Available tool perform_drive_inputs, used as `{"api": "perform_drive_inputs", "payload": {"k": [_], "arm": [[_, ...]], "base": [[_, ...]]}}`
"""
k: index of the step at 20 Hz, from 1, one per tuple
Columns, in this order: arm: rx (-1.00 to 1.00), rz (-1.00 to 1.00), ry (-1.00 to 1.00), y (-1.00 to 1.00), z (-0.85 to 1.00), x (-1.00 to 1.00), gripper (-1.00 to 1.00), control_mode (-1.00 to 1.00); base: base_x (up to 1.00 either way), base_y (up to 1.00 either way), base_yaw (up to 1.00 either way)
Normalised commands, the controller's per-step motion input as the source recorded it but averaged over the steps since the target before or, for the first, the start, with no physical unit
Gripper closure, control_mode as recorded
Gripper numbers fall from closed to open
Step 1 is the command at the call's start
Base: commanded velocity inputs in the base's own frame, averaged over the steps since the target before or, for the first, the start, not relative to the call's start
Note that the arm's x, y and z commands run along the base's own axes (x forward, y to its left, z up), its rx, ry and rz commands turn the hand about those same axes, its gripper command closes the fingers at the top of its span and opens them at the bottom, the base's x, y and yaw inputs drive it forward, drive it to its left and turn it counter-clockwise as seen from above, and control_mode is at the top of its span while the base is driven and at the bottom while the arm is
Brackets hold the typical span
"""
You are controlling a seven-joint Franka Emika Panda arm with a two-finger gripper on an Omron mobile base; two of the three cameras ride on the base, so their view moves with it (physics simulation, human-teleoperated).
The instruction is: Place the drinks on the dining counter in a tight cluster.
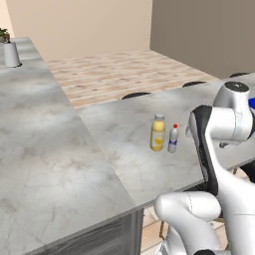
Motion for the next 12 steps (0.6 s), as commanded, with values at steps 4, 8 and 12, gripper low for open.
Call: {"api": "perform_drive_inputs", "payload": {"k": [4, 8, 12], "arm": [[0.00, 0.00, -0.13, 0.72, 0.39, -0.92, -1.00, -1.00], [0.00, 0.05, -0.11, 0.45, 0.46, -0.86, -1.00, -1.00], [0.00, 0.13, -0.07, 0.02, 0.71, -0.56, -1.00, -1.00]], "base": [[0.00, 0.00, 0.00], [0.00, 0.00, 0.00], [0.00, 0.00, 0.00]]}}
